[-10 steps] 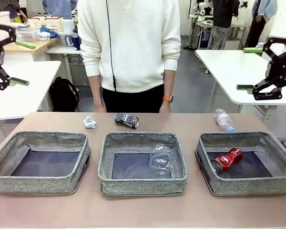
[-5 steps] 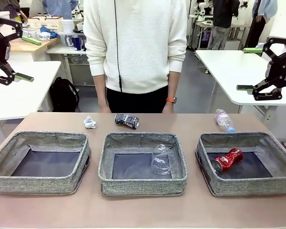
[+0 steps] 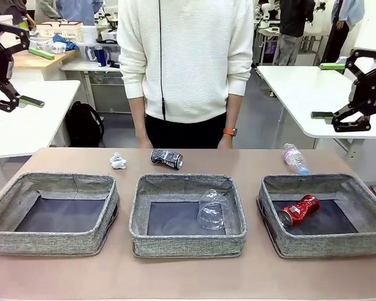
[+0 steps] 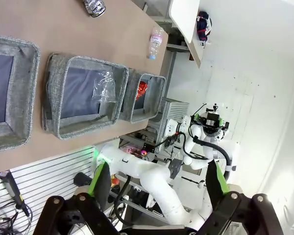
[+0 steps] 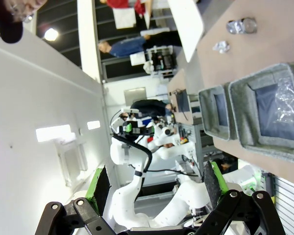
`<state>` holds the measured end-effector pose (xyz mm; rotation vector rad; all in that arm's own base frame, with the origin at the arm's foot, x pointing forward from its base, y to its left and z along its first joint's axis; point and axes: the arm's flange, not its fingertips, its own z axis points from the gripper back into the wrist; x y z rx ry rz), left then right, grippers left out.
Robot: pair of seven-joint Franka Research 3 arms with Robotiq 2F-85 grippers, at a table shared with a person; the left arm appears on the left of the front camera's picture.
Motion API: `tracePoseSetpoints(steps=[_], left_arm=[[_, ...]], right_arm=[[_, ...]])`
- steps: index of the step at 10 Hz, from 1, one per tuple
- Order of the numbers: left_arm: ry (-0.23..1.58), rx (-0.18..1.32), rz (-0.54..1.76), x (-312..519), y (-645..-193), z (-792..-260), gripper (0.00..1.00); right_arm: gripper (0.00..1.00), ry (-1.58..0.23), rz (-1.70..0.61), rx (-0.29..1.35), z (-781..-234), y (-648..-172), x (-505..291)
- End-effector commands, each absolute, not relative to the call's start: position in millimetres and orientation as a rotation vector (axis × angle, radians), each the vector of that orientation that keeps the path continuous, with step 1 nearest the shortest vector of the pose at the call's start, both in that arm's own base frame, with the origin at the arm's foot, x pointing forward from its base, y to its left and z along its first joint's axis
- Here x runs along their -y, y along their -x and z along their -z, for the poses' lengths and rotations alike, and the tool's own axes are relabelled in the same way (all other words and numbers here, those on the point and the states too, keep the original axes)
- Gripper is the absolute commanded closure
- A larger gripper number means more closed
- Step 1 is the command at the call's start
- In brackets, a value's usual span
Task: Sort the waste into the appropriate baskets.
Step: Pick up the waste item pointed out by the person.
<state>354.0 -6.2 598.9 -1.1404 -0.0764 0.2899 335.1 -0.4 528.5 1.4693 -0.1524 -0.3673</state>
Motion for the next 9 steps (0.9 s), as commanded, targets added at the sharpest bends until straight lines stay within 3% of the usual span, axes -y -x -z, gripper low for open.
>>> tracePoseSetpoints(steps=[1,9], left_arm=[[1.136,0.071,-0.278,3.2,-352.3,-599.6,0.0],[1.136,0.071,-0.278,3.2,-352.3,-599.6,0.0]], right_arm=[[0.0,-1.492,0.387,0.148,-532.4,-336.4,-2.9],[0.0,-1.492,0.387,0.148,-532.4,-336.4,-2.9]])
